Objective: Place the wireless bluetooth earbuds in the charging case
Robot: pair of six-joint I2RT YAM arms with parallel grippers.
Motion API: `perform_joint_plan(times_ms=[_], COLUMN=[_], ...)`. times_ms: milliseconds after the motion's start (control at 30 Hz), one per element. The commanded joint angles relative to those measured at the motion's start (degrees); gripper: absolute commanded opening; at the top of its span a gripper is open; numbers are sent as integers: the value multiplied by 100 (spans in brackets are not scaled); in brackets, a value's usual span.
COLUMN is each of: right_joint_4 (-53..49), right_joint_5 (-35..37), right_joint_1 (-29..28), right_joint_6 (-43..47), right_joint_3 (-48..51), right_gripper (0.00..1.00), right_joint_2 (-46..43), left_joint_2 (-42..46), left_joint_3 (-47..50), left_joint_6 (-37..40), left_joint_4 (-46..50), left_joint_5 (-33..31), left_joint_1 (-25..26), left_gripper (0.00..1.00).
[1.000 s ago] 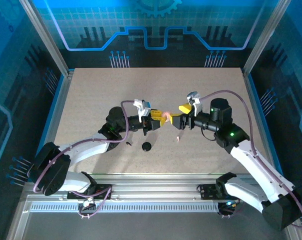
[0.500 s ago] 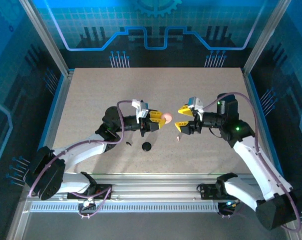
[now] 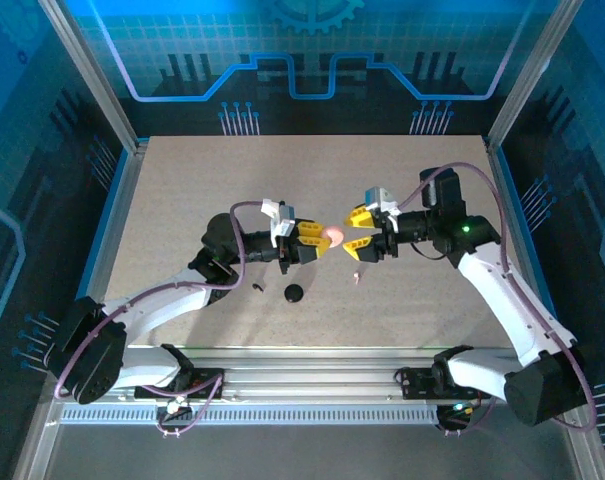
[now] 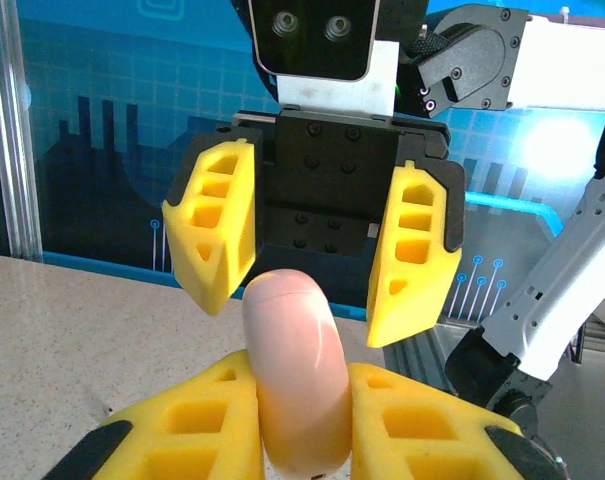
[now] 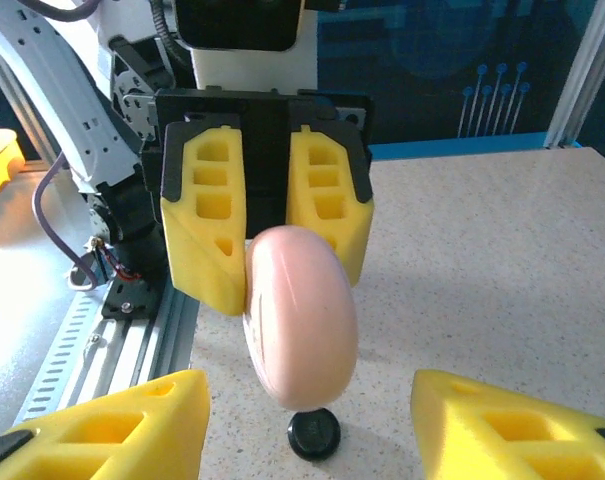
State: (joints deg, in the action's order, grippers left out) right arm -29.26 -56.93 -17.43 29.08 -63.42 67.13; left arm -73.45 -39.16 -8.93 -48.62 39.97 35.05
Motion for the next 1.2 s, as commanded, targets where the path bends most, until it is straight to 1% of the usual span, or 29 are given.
perform_joint_plan(times_ms=[0,167,267,300,633,733,867,933,1000,1033,1067,1133,1167], right_joint_4=[-492,-696,-934,-1016,-1315,-1420,-1434,-1438,-1450,-1466,-1497,-1521,-1563], right_joint_5=[-323,-508,-643,-646,-749,-741,-650,-555,-440,-374,-291,-57,70], right_joint_1=[-120,-174,-190,-192,-241,-250,-249,-249,-249,-245,-249,-244,-251], right_joint_6=[372,574,768,812,1087,1166,1195,1197,1197,1204,1213,1214,1234], right_joint_3=[-287,-438,-568,-615,-783,-838,-848,-856,-856,-865,-865,-852,-848], right_gripper=[53,49,42,41,38,35,27,25,24,23,22,19,18], right_joint_2=[127,268,362,395,619,665,670,638,601,573,540,472,433], left_joint_2=[164,138,103,107,78,61,59,50,37,33,24,45,74], left_joint_3=[-118,-114,-145,-145,-180,-184,-206,-197,-158,-125,-89,-40,-31], left_joint_6=[101,99,74,58,11,13,19,33,148,204,266,463,621], left_joint_4=[-27,5,0,-1,-47,-42,2,20,21,-8,-33,30,183], left_joint_5=[131,160,216,220,205,204,198,182,157,140,102,59,38], left_joint_1=[29,36,29,29,30,33,36,29,33,29,34,32,32], left_gripper=[21,21,21,21,21,21,21,22,25,29,36,42,48])
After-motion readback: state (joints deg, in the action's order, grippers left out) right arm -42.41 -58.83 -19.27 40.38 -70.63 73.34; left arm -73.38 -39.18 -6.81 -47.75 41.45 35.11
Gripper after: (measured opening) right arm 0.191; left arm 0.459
